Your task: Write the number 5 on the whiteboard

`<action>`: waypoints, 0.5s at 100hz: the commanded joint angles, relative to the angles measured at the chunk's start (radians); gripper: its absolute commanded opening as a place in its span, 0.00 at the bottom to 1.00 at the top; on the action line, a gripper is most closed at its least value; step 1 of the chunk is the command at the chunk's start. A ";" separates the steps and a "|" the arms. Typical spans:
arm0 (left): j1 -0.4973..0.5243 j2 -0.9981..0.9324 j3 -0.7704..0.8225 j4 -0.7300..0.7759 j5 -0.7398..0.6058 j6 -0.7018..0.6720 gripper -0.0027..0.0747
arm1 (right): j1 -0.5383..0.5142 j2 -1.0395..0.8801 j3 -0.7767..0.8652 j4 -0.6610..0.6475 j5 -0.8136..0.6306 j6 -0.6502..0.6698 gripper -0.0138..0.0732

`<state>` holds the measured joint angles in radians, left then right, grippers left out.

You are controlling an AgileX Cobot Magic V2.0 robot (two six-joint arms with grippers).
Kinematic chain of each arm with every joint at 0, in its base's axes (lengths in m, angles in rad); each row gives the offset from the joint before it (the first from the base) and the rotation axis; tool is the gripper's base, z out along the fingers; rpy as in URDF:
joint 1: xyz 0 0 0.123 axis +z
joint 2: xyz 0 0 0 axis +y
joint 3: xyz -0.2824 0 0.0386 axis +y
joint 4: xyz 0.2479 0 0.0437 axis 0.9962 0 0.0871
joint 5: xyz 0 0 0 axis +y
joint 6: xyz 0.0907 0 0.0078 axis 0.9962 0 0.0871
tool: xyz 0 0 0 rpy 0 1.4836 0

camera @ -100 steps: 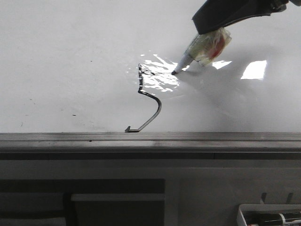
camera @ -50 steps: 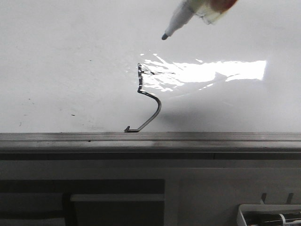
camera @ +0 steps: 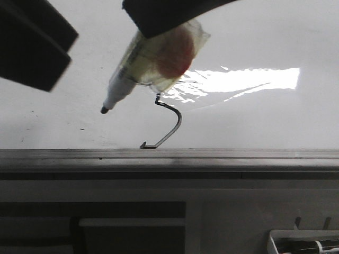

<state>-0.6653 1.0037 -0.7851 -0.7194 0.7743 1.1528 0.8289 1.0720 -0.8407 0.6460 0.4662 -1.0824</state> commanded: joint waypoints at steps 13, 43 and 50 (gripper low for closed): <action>-0.057 0.090 -0.043 -0.057 -0.114 0.013 0.46 | 0.023 -0.009 -0.032 0.022 -0.056 -0.016 0.10; -0.057 0.160 -0.043 -0.114 -0.142 0.013 0.45 | 0.050 -0.009 -0.032 0.022 -0.034 -0.016 0.10; -0.057 0.165 -0.043 -0.147 -0.156 0.013 0.41 | 0.058 -0.009 -0.032 0.022 -0.031 -0.016 0.10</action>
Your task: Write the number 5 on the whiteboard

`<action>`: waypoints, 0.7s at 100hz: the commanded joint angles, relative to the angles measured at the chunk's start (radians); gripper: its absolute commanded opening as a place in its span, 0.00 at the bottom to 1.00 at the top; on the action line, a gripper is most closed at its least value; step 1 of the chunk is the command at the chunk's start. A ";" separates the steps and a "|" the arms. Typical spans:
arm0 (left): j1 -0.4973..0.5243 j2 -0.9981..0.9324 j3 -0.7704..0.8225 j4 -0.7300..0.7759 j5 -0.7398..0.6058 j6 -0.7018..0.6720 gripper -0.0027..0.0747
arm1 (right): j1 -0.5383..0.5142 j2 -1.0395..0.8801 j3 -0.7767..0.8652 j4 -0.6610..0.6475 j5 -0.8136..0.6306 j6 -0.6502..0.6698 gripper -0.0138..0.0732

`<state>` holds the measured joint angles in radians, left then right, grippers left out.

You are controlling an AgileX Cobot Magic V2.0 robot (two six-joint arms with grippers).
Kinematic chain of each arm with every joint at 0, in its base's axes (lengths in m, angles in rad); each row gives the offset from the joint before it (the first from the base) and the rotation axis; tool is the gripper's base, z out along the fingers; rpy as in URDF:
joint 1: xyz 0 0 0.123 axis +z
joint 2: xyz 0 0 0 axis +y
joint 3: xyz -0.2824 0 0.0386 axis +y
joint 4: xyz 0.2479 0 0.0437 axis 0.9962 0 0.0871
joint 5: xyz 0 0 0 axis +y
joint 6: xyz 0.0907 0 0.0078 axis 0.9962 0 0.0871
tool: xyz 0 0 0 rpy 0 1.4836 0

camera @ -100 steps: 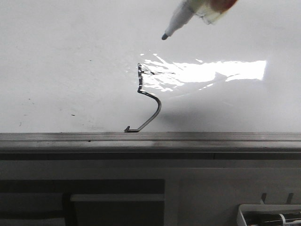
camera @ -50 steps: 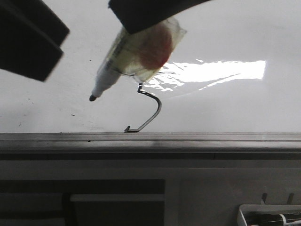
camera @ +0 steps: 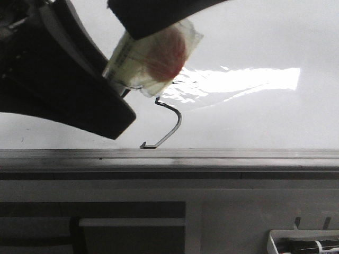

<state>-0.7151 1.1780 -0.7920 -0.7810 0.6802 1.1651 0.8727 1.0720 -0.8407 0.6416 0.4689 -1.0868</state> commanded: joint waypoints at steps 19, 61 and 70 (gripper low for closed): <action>-0.007 -0.003 -0.036 -0.099 -0.066 0.001 0.25 | 0.018 -0.007 -0.032 0.026 -0.034 -0.012 0.10; -0.007 -0.003 -0.036 -0.179 -0.064 -0.003 0.01 | 0.015 -0.005 -0.032 0.043 -0.031 -0.012 0.51; -0.007 -0.003 -0.027 -0.179 -0.085 -0.039 0.01 | -0.003 -0.022 -0.032 0.043 -0.099 0.009 0.79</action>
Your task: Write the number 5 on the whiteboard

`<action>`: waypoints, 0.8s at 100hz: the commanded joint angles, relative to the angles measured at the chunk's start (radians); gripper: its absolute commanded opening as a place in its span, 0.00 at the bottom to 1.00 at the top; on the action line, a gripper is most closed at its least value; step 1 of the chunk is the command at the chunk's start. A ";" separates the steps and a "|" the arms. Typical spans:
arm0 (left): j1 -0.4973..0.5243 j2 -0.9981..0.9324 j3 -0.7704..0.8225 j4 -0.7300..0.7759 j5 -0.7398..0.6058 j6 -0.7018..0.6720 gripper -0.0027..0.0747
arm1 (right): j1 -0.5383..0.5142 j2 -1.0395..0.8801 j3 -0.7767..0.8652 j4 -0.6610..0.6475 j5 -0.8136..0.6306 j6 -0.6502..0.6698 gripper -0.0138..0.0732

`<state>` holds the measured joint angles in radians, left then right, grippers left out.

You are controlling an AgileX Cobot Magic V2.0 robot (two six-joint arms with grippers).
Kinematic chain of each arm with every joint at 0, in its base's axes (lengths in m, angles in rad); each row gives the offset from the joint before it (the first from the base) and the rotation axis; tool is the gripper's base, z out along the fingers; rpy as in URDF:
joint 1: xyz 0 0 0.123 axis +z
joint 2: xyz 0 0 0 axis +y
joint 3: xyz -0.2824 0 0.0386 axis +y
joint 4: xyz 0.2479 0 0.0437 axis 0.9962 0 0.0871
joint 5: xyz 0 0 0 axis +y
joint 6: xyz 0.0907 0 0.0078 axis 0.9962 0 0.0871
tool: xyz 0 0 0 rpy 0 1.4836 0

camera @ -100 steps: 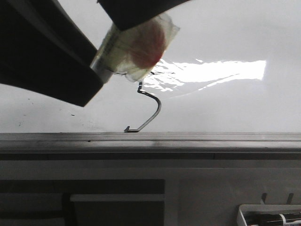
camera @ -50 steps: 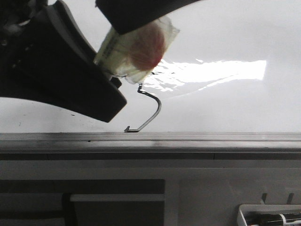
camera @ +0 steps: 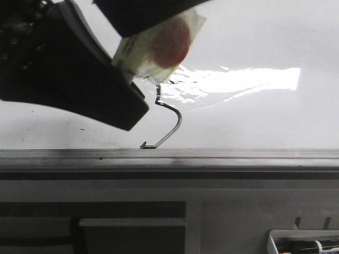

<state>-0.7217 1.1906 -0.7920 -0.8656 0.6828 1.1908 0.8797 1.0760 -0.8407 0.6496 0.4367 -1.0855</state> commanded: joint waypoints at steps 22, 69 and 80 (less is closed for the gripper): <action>0.001 -0.018 0.058 -0.094 -0.328 -0.365 0.01 | -0.150 -0.154 -0.032 0.042 -0.164 0.067 0.78; -0.003 -0.003 0.166 -0.280 -0.774 -0.528 0.01 | -0.313 -0.228 -0.030 0.054 -0.006 0.132 0.09; -0.003 0.032 0.166 -0.332 -0.776 -0.528 0.01 | -0.313 -0.228 -0.030 0.072 -0.014 0.132 0.09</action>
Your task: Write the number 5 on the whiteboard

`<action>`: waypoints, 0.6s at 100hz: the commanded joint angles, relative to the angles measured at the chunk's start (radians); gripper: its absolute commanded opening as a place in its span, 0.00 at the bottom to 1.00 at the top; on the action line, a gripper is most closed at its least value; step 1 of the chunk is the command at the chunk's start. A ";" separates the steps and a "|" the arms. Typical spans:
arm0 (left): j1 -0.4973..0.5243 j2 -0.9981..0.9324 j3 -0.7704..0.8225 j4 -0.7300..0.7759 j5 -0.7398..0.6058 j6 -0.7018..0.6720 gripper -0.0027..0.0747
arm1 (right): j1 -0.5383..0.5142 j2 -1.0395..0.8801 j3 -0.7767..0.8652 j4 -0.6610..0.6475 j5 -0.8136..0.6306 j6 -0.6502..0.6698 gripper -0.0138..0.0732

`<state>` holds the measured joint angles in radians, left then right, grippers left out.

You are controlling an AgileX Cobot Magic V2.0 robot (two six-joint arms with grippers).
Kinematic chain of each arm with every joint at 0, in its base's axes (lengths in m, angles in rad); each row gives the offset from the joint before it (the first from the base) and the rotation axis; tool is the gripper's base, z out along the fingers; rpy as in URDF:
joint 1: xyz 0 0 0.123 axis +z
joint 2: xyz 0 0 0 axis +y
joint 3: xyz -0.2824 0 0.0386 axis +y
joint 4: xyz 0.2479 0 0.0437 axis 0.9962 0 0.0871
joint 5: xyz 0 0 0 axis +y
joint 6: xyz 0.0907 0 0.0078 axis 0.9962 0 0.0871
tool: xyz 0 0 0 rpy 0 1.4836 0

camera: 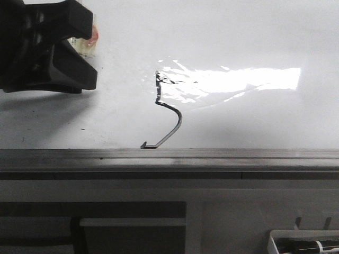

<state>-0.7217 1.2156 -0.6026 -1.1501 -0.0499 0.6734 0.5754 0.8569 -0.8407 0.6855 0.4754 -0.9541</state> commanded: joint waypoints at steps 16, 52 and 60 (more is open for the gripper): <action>-0.003 0.075 -0.024 -0.089 -0.021 -0.011 0.01 | -0.009 -0.009 -0.028 0.039 -0.059 0.000 0.09; -0.003 0.138 -0.024 -0.132 -0.032 -0.013 0.01 | -0.009 -0.009 0.008 0.058 -0.065 0.000 0.09; -0.003 0.138 -0.024 -0.133 -0.039 -0.013 0.01 | -0.009 -0.009 0.016 0.068 -0.067 0.000 0.09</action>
<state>-0.7335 1.3286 -0.6180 -1.2600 0.0272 0.6678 0.5754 0.8569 -0.8065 0.7159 0.4715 -0.9541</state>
